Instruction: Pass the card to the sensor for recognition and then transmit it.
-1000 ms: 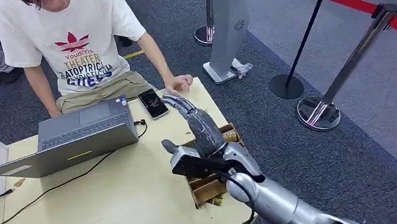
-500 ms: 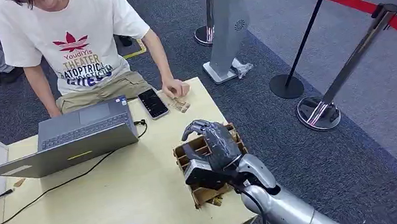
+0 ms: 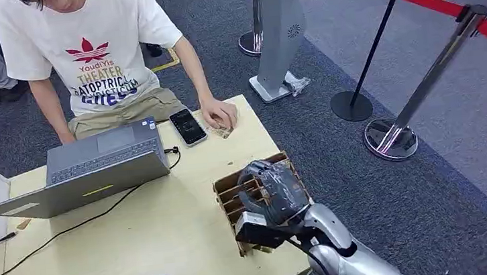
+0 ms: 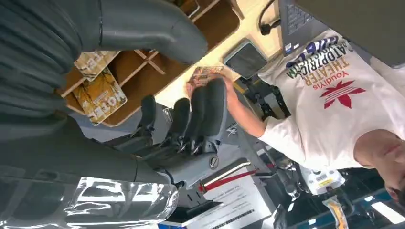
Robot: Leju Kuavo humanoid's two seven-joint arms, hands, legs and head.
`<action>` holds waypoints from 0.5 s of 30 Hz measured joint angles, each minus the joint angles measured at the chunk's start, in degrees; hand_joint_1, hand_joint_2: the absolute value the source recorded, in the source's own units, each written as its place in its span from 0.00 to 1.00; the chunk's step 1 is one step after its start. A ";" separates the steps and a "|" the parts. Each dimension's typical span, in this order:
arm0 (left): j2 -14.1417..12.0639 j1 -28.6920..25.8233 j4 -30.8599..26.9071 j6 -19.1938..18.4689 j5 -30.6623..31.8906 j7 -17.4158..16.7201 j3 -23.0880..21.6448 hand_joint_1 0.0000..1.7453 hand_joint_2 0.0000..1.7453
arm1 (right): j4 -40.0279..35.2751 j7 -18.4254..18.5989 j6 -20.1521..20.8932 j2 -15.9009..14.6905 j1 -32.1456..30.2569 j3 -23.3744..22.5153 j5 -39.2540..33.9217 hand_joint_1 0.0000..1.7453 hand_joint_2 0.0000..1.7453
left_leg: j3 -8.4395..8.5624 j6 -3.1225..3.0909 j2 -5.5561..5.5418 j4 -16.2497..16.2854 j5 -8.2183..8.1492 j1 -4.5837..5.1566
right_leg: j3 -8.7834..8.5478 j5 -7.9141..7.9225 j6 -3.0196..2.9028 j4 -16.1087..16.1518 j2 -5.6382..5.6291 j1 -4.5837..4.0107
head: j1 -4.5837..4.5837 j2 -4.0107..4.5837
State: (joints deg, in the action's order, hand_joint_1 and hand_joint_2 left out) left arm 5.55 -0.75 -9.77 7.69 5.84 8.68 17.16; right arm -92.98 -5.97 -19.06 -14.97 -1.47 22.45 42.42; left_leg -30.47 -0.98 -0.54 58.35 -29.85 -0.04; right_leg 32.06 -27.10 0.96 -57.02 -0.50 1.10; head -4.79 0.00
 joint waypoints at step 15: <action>-0.09 0.00 0.00 -1.11 0.52 0.50 0.00 0.00 0.00 | -0.20 1.77 -0.17 -1.07 -1.90 -0.13 2.99 0.40 1.00 | 0.00 0.00 0.00 0.00 0.00 0.00 | 0.00 0.00 0.00 0.00 0.00 0.00 | 0.00 0.00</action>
State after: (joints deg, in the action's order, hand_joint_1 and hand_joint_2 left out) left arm 5.46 -0.75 -9.77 6.58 6.36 9.18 17.16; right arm -93.18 -4.20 -19.23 -16.04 -3.37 22.32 45.42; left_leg -30.48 -0.98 -0.54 58.35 -29.85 -0.04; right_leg 32.06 -27.10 0.96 -57.02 -0.51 1.10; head -4.79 0.00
